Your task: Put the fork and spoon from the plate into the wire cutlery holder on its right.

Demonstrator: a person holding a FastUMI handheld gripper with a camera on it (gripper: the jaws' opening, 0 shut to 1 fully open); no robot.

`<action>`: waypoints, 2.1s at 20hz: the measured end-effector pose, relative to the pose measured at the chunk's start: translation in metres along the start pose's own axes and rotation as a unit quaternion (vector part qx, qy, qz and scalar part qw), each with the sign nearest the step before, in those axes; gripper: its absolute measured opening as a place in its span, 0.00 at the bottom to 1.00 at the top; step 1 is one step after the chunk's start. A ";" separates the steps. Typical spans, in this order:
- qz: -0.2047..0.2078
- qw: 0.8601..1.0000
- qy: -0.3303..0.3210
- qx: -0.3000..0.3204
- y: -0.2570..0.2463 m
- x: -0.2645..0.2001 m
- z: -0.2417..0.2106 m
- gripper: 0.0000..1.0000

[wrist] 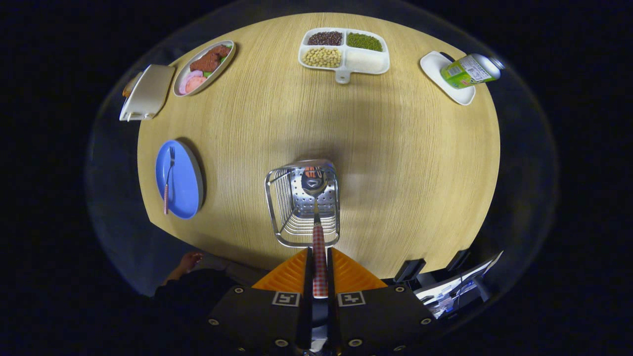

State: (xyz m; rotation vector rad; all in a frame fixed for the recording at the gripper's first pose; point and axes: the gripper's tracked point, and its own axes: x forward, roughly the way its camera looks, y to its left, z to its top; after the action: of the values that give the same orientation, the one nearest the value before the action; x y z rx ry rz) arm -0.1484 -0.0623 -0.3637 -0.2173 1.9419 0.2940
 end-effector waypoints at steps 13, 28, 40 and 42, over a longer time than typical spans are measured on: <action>0.048 0.991 -0.117 0.038 0.067 -0.032 0.008 0.50; 0.096 0.990 -0.101 -0.019 0.250 0.002 0.006 0.84; 0.111 0.992 -0.054 0.011 0.362 0.079 0.001 0.83; 0.110 0.993 -0.048 0.012 0.374 0.093 0.000 0.80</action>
State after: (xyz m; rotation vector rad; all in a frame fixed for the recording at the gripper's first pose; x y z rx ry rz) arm -0.2907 0.2931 -0.4113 0.0278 1.8751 0.4189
